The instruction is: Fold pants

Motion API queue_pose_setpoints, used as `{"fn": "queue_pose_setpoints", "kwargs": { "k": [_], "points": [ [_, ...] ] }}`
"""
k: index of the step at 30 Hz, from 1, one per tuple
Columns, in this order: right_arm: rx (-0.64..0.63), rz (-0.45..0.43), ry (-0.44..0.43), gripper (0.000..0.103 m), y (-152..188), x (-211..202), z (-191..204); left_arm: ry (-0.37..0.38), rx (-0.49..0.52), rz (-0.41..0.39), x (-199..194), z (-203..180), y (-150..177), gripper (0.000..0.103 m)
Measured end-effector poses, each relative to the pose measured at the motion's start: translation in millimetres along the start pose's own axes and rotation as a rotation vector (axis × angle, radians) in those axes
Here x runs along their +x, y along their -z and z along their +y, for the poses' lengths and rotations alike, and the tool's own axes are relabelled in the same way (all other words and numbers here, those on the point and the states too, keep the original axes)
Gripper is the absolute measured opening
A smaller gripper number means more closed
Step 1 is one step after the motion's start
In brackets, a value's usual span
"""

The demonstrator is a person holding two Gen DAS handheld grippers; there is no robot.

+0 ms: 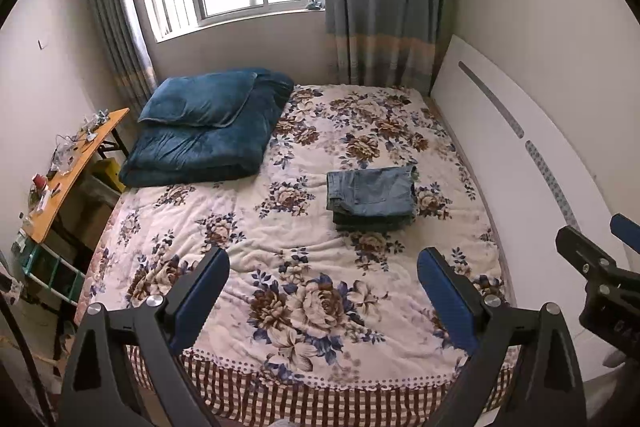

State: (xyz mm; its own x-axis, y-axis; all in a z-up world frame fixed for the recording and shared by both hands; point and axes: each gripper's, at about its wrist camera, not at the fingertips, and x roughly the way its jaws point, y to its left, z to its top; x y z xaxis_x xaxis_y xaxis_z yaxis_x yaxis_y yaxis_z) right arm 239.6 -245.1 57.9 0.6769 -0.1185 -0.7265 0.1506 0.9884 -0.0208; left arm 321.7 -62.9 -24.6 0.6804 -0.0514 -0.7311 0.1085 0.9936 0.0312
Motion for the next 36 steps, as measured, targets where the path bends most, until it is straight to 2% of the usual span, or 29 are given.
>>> {"fn": "queue_pose_setpoints", "kwargs": {
  "k": [6,8,23,36],
  "points": [
    [-0.001,0.007,-0.006,0.098,-2,1,-3,-0.002,-0.025,-0.015,-4,4,2,0.096],
    [-0.004,0.011,-0.002,0.098,0,2,-3,-0.005,-0.031,-0.008,-3,7,3,0.102],
    [-0.016,0.042,0.013,0.099,13,10,-3,-0.061,-0.024,0.004,-2,7,9,0.102],
    [-0.015,0.042,0.007,0.099,13,11,-2,-0.065,-0.017,-0.004,-3,4,9,0.102]
  ]
}}
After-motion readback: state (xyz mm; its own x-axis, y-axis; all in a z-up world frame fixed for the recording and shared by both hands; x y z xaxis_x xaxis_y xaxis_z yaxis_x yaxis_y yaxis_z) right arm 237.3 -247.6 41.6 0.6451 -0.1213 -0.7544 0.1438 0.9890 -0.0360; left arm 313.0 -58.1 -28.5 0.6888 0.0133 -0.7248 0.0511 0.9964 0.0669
